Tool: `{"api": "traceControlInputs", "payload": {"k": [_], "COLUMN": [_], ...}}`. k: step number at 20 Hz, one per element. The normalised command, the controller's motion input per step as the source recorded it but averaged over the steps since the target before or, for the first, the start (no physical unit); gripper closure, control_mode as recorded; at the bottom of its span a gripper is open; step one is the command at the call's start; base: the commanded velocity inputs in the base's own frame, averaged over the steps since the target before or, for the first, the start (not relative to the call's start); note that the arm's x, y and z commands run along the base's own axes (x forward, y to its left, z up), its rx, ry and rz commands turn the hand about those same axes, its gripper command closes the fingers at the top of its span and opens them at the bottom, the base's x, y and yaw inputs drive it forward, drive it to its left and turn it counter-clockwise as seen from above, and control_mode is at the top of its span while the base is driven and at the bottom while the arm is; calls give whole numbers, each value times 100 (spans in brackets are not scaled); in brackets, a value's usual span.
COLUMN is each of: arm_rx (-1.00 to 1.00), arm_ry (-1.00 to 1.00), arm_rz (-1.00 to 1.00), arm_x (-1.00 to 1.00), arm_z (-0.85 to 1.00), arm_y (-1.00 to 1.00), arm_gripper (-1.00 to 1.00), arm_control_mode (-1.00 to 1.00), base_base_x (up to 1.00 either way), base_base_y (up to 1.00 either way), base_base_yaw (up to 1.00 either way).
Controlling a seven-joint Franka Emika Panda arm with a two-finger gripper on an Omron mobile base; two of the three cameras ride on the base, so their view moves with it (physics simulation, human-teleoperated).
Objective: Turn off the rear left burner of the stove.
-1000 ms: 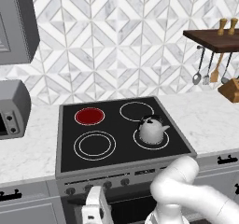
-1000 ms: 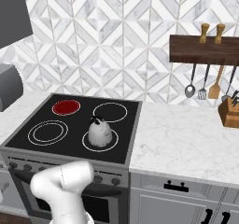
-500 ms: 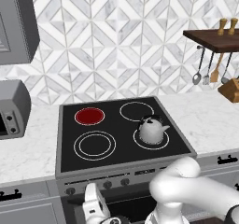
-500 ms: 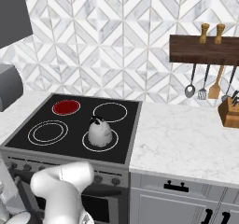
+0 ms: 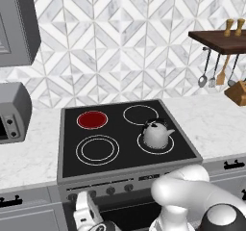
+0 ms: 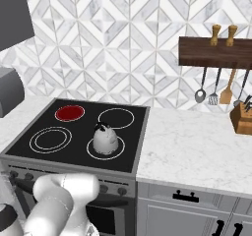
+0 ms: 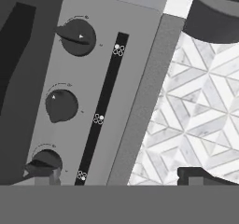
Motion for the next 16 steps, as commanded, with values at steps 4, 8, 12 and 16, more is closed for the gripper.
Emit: {"api": "traceControlInputs", "payload": {"k": [4, 8, 12, 16], "arm_rx": [0, 0, 0, 0], "arm_ry": [-14, -8, -2, -8], "arm_rz": [0, 0, 0, 0], "arm_x": [-13, 26, 40, 8], "arm_z": [-59, -25, -3, -19], "arm_y": [-5, -3, 0, 0], "arm_gripper": [-100, -100, -100, -100], "arm_control_mode": [-100, -100, -100, -100], "base_base_x": [0, 0, 0, 0], "base_base_y": [0, 0, 0, 0], "base_base_yaw": [0, 0, 0, 0]}}
